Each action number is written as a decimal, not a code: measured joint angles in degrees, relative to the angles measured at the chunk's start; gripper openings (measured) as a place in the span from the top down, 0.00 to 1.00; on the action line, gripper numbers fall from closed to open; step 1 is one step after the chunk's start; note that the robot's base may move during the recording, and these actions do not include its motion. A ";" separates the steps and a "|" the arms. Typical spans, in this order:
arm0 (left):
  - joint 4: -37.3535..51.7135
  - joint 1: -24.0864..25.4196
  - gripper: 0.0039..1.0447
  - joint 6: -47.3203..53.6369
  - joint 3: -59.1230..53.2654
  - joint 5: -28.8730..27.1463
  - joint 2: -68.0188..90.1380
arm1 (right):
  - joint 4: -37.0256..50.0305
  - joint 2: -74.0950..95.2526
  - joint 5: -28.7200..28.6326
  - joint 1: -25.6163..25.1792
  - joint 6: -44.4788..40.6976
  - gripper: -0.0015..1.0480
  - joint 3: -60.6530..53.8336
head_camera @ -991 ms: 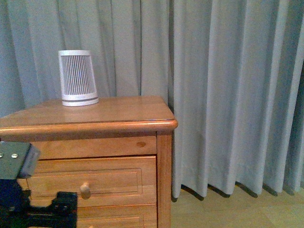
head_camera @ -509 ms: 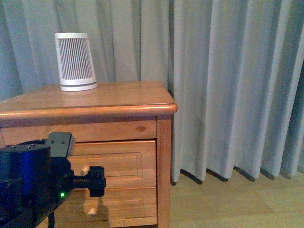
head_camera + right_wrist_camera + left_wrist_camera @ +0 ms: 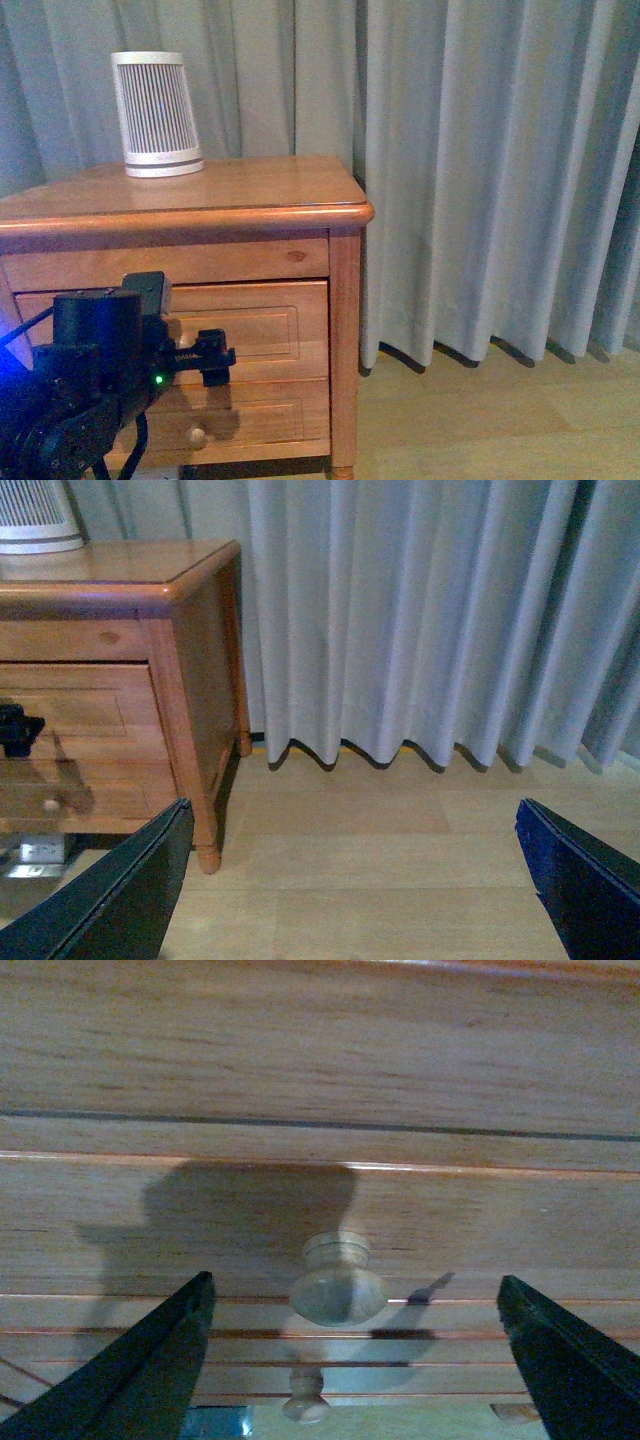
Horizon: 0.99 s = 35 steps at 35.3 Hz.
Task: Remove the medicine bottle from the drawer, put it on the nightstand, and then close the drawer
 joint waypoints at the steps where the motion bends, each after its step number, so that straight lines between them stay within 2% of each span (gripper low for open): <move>1: -0.02 0.00 0.23 0.00 0.26 -0.15 0.26 | 0.00 0.00 0.00 0.00 0.00 0.07 0.00; 12: -0.09 0.15 0.75 0.04 1.64 -1.09 1.51 | 0.00 0.00 0.00 0.00 0.00 0.07 0.00; 26: 4.17 0.00 0.78 1.36 -1.62 -1.27 1.01 | 0.00 0.00 0.00 0.00 0.00 0.07 0.00; 35: 9.20 -1.18 0.78 5.14 -14.82 -1.46 -5.16 | 0.00 0.00 0.00 0.00 0.00 0.07 0.00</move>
